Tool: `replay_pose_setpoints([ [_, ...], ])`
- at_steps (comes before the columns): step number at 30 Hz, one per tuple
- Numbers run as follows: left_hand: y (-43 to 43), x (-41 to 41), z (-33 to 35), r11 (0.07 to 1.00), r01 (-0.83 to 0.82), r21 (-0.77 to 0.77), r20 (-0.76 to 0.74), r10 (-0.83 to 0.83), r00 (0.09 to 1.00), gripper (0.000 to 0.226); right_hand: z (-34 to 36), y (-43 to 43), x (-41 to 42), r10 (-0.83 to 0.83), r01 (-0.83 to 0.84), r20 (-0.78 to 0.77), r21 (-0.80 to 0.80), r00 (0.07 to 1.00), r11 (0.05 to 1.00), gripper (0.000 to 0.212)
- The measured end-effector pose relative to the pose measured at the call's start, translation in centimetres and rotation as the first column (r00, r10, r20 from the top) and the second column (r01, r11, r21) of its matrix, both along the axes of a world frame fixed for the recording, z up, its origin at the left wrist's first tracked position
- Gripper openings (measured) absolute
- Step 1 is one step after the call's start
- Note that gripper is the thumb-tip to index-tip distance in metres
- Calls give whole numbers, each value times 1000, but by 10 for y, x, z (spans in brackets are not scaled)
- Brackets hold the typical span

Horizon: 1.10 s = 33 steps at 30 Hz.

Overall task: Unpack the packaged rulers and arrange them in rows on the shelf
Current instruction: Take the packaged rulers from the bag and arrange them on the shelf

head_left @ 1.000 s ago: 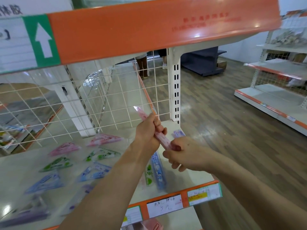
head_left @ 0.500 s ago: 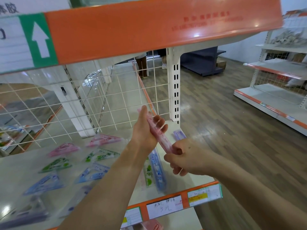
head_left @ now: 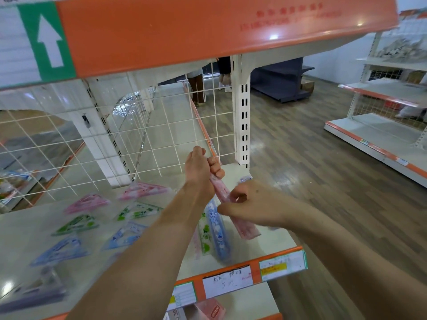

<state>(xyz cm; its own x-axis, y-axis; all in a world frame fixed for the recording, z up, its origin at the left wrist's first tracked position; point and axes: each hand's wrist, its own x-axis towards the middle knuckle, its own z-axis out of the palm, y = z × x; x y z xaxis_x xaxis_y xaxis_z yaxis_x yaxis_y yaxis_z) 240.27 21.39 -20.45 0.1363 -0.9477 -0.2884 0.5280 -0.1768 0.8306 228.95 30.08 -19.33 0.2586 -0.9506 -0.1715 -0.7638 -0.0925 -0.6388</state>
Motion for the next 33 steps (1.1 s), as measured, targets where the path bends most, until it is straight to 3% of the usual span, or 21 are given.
replay_pose_setpoints([
  [4,-1,-11,-2,998,51,47,0,-51,999,18,9,-22,3,-53,54,63,-14,997,998,30],
  [9,1,3,4,988,152,11,-3,-152,988,22,21,-41,5,-22,24,-19,95,1000,995,16],
  [12,4,24,-1,945,323,40,299,-320,899,38,13,-45,8,-48,56,-117,69,992,996,23],
  [15,8,38,-2,977,184,107,423,-212,881,17,-1,-43,14,-54,63,-283,23,958,998,31],
  [23,16,50,-3,970,189,153,435,-237,869,14,-35,-48,30,-114,81,-552,-83,826,993,33],
  [33,20,46,-3,947,258,192,422,-317,849,11,-39,-59,33,-114,123,-594,-26,796,992,29],
])
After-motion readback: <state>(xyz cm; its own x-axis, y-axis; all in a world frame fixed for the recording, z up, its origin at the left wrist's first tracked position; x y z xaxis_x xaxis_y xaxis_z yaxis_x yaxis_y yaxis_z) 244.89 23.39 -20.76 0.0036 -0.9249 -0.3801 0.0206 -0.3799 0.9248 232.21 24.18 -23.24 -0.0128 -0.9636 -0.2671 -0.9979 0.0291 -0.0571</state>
